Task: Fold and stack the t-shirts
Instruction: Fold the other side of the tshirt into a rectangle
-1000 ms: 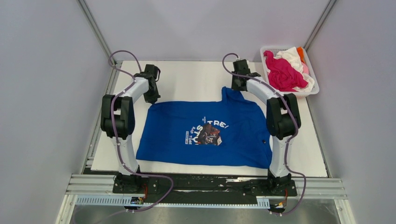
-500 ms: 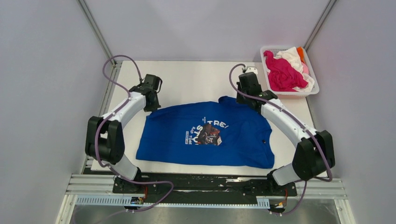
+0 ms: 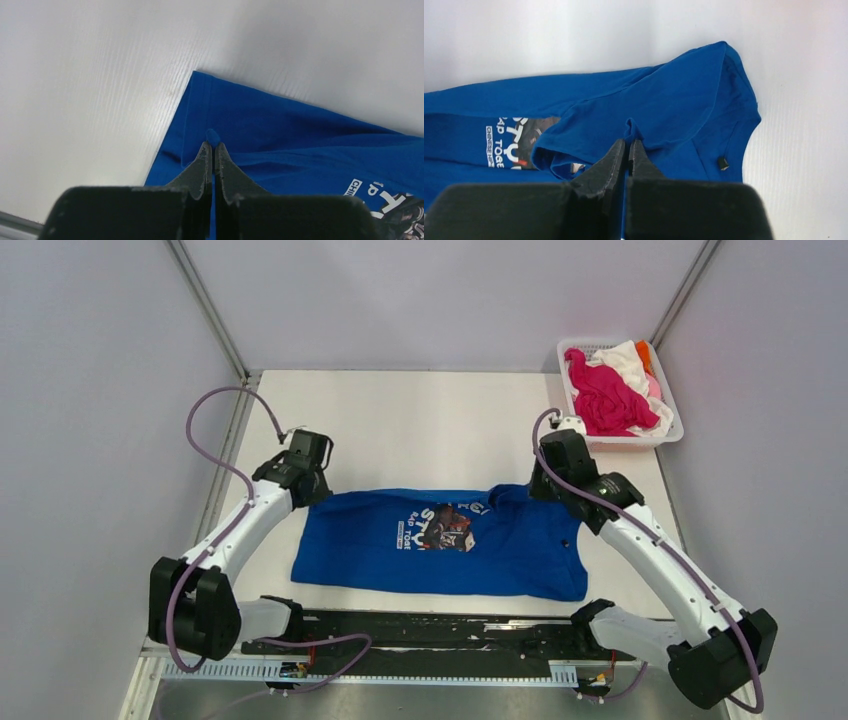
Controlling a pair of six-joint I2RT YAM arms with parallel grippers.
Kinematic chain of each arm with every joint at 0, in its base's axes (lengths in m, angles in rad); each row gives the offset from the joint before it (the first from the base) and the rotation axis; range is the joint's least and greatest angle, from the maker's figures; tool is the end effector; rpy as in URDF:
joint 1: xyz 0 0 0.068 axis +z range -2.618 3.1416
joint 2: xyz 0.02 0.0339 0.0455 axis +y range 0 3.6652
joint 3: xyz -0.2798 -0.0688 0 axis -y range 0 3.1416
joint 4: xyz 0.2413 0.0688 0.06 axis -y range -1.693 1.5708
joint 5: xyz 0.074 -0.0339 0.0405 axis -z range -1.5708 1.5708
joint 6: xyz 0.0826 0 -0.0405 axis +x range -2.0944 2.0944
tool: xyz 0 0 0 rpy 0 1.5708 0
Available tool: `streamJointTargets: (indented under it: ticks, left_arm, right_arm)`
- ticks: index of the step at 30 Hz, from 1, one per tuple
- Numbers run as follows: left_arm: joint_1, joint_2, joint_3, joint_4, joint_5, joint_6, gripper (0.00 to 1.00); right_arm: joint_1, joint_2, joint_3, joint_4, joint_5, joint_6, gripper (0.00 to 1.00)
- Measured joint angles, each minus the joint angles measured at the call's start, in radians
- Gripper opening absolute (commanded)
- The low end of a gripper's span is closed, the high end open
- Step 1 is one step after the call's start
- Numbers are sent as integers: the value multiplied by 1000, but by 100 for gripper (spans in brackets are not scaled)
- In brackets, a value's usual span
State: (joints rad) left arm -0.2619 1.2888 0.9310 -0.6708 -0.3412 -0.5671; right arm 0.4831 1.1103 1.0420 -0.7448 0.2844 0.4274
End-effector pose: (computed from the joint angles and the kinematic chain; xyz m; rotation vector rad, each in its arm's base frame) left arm 0.2656 -0.0426 0.2239 -0.5006 2.4637 0.1149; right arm 0.2285 0.0937 0.2962 0.0682 2.3439 0.1087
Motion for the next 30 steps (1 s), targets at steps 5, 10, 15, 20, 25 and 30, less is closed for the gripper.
streamJointTargets:
  ticks: [5,10,15,20,25,30]
  left_arm:
    - [-5,-80,-47,-9,-5,-35,0]
    - [-7,-119,-87,-18,-9,-67,1]
    - [-7,-140,-134,-30,-9,-90,6]
    - [-7,-162,-167,-35,-8,-106,18]
    - [-7,-187,-198,-61,-18,-133,69]
    - [-7,-221,-187,-162,-75,-213,99]
  right_arm:
    - [13,-87,-35,-95,-50,50,0]
    - [18,-146,-79,-171,-115,102,0]
    - [20,-162,-117,-228,-158,159,0]
    - [20,-162,-174,-264,-200,204,5]
    - [27,-162,-226,-276,-279,241,26]
    - [35,-167,-248,-338,-357,261,83]
